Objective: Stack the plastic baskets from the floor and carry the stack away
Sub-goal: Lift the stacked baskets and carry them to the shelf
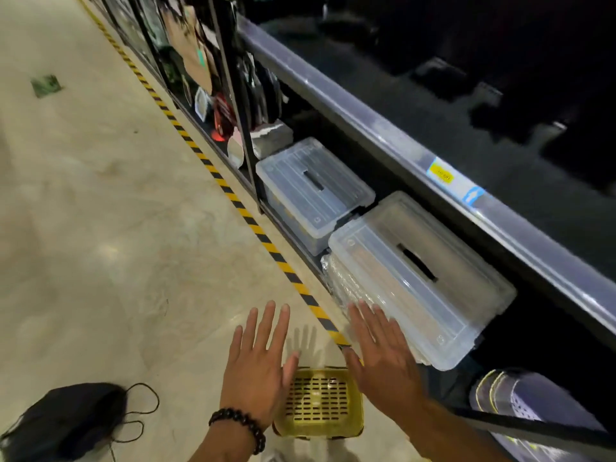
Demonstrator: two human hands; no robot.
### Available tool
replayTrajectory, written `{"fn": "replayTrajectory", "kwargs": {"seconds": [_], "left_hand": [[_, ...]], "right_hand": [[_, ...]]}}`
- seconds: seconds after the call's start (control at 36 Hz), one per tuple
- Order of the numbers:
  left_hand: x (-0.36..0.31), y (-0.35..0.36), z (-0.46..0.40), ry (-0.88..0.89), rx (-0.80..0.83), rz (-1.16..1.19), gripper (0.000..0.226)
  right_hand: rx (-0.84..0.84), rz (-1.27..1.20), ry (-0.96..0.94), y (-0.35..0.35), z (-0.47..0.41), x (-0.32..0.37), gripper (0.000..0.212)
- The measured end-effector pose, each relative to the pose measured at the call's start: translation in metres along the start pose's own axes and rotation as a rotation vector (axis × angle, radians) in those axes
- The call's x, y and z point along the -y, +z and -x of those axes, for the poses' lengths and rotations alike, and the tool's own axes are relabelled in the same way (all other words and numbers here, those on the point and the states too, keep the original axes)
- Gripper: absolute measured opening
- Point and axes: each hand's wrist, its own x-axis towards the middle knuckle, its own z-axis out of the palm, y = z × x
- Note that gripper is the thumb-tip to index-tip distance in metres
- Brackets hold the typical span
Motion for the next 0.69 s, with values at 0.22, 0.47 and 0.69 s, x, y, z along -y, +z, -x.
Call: {"fn": "replayTrajectory", "kwargs": {"seconds": [0.22, 0.47, 0.69], "left_hand": [[-0.035, -0.132, -0.004, 0.026, -0.186, 0.027, 0.072], [-0.050, -0.178, 0.029, -0.005, -0.311, 0.008, 0.072], [-0.038, -0.161, 0.077, -0.007, -0.248, 0.006, 0.072]], "right_hand": [[-0.086, -0.007, -0.049, -0.135, 0.009, 0.033, 0.077], [-0.087, -0.015, -0.091, -0.187, 0.039, 0.047, 0.075], [-0.083, -0.093, -0.088, -0.154, 0.071, 0.050, 0.075]]}}
